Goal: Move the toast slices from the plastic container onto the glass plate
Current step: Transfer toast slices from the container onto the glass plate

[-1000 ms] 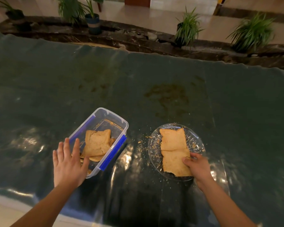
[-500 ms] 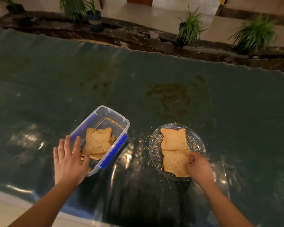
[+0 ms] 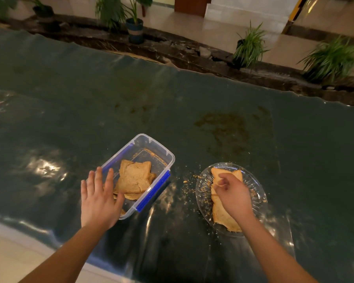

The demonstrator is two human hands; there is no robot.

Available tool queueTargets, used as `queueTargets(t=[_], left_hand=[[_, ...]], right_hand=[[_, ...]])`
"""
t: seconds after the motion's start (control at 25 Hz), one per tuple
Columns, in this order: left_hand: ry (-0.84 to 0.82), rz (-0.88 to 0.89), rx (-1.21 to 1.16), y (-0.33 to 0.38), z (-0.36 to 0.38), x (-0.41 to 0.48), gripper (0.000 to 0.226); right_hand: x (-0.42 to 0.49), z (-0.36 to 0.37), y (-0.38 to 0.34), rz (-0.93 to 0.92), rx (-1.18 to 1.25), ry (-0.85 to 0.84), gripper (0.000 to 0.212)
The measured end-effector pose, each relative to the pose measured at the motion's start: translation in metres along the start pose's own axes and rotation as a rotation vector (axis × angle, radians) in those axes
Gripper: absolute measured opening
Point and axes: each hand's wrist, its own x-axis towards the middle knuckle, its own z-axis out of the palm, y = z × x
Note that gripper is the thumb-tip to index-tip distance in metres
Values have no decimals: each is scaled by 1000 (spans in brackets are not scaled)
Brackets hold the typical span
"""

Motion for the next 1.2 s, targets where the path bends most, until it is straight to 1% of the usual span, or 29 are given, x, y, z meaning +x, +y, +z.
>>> queueTargets(t=[0.12, 0.24, 0.44, 0.56, 0.64, 0.72, 0.8, 0.88, 0.96, 1.08, 1.2], left_hand=[[8, 3, -3, -1, 1, 1, 76], [13, -3, 3, -2, 4, 1, 74], [8, -9, 22, -4, 6, 2, 74], [8, -8, 26, -4, 6, 2, 75], [16, -11, 14, -4, 7, 2, 74], [22, -14, 9, -4, 8, 2, 73], [25, -14, 10, -4, 10, 2, 72], [28, -13, 12, -4, 11, 2, 71], [31, -11, 17, -5, 12, 2, 71], [38, -6, 16, -6, 14, 2, 71], [44, -1, 10, -6, 15, 2, 71]], right_hand=[[15, 19, -58, -153, 67, -73, 31], [28, 43, -106, -272, 56, -142, 28], [51, 86, -158, -316, -29, -297, 28], [60, 112, -175, -354, -213, -381, 27], [64, 129, -180, -352, -412, -423, 24], [67, 145, -180, -319, -626, -473, 35], [69, 157, -178, -250, -706, -513, 52], [69, 166, -176, -221, -708, -482, 58], [70, 171, -177, -220, -662, -449, 52], [70, 175, -179, -180, -505, -449, 40], [71, 174, -181, -125, -339, -432, 38]])
